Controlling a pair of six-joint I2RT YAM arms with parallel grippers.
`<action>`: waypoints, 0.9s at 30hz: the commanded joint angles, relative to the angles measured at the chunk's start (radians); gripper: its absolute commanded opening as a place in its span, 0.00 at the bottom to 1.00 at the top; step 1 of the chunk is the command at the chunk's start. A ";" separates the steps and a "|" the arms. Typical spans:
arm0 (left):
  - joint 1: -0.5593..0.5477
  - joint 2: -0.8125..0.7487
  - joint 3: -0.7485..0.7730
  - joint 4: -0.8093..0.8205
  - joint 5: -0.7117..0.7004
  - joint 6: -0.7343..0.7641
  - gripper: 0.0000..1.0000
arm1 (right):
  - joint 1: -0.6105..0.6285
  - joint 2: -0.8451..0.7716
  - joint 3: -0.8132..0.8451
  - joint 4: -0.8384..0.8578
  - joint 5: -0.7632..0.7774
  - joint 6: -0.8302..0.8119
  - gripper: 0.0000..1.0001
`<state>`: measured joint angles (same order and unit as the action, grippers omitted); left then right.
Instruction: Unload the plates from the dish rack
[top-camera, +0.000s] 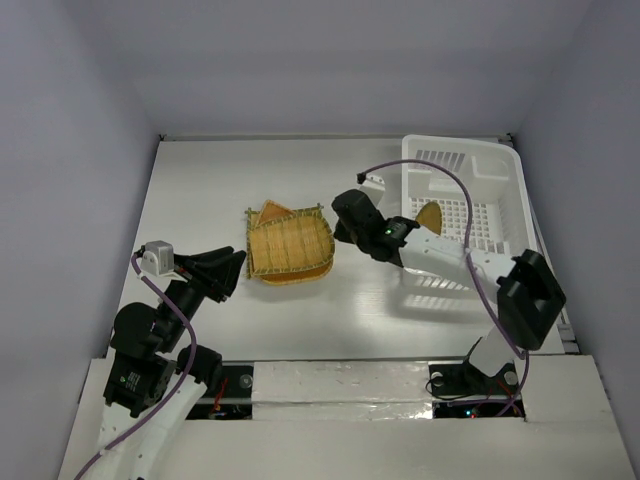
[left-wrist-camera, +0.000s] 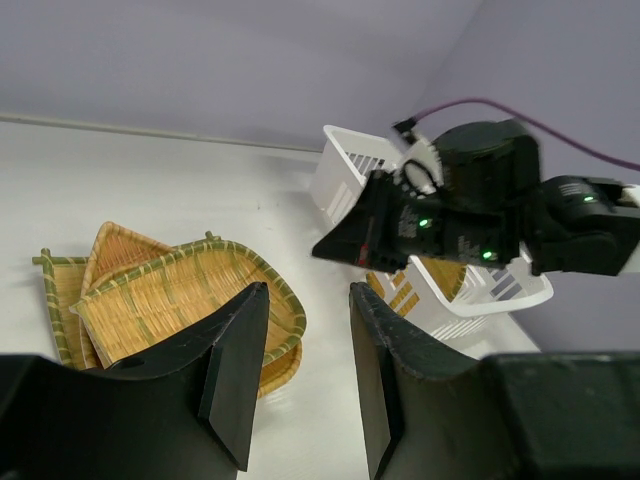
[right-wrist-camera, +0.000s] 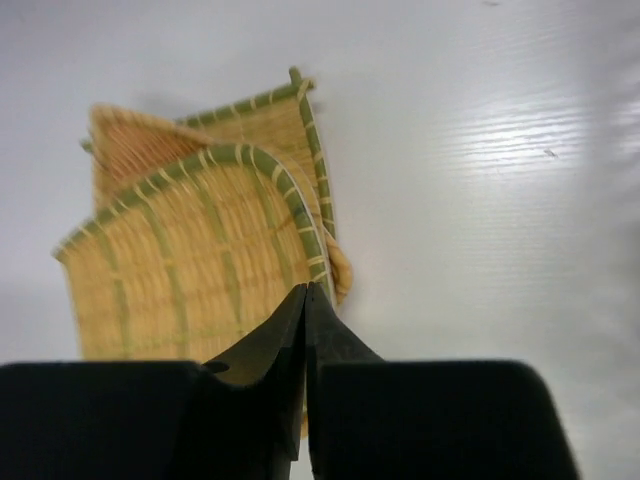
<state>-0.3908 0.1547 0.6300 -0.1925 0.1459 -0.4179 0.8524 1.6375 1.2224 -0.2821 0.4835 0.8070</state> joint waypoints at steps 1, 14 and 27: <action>0.000 0.009 -0.001 0.036 0.004 -0.004 0.35 | 0.007 -0.152 0.031 -0.054 0.145 -0.045 0.00; 0.000 0.003 -0.001 0.038 0.007 -0.004 0.35 | -0.162 -0.651 -0.139 -0.468 0.301 -0.184 0.63; 0.000 0.008 -0.001 0.033 0.000 -0.005 0.35 | -0.256 -0.414 -0.112 -0.434 0.247 -0.313 0.47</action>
<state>-0.3908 0.1547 0.6300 -0.1925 0.1455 -0.4179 0.6098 1.1896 1.0546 -0.7151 0.7136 0.5274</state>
